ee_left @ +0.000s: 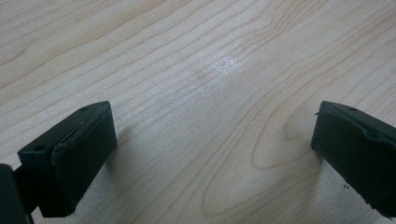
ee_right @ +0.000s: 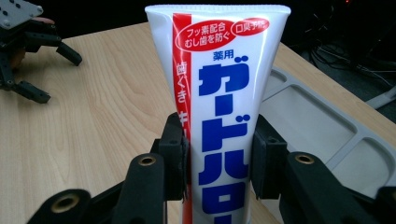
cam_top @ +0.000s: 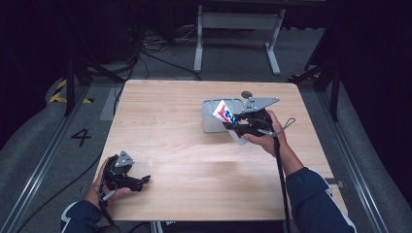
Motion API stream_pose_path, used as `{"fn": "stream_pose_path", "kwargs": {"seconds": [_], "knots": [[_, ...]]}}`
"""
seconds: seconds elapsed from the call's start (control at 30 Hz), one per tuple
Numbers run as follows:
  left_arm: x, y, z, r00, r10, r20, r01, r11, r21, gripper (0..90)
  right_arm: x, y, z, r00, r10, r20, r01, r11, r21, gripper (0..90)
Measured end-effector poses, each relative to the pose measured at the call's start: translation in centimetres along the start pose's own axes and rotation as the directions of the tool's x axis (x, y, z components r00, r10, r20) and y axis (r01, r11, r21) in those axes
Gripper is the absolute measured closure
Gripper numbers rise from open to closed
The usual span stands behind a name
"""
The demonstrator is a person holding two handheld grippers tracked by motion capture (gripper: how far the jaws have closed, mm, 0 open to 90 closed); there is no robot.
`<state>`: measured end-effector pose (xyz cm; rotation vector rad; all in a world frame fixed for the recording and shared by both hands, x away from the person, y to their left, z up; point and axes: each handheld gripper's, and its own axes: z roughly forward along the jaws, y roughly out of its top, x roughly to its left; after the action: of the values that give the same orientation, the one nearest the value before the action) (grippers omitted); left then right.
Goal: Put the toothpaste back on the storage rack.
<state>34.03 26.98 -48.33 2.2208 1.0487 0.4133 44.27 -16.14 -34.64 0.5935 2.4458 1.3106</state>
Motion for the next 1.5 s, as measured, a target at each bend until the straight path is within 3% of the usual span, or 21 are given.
{"fn": "stream_pose_path", "kwargs": {"seconds": [0.47, 0.7, 1.13, 1.5], "knots": [[0.0, 0.0, 0.0, 1.0000, 0.001, 0.000, -0.001, 1.0000, 0.001, 0.5, -1.5, 1.5, -0.8, 0.9996, 0.019, 0.021, -0.018, 0.999, -0.039, 64.4], [0.0, 0.0, 0.0, 1.0000, 0.002, 0.000, -0.002, 1.0000, 0.002, 0.5, -2.0, 2.8, -1.0, 0.9996, 0.005, 0.029, -0.004, 0.999, -0.047, 64.7], [0.0, 0.0, 0.0, 1.0000, 0.001, 0.002, -0.001, 1.0000, 0.003, 0.5, -2.8, 4.7, -0.2, 0.9993, 0.007, 0.036, -0.004, 0.997, -0.081, 64.7], [0.0, 0.0, 0.0, 1.0000, -0.002, 0.003, 0.002, 1.0000, 0.005, 0.5, -4.2, 5.4, 1.2, 0.9986, 0.021, 0.049, -0.017, 0.997, -0.072, 64.6]]}}
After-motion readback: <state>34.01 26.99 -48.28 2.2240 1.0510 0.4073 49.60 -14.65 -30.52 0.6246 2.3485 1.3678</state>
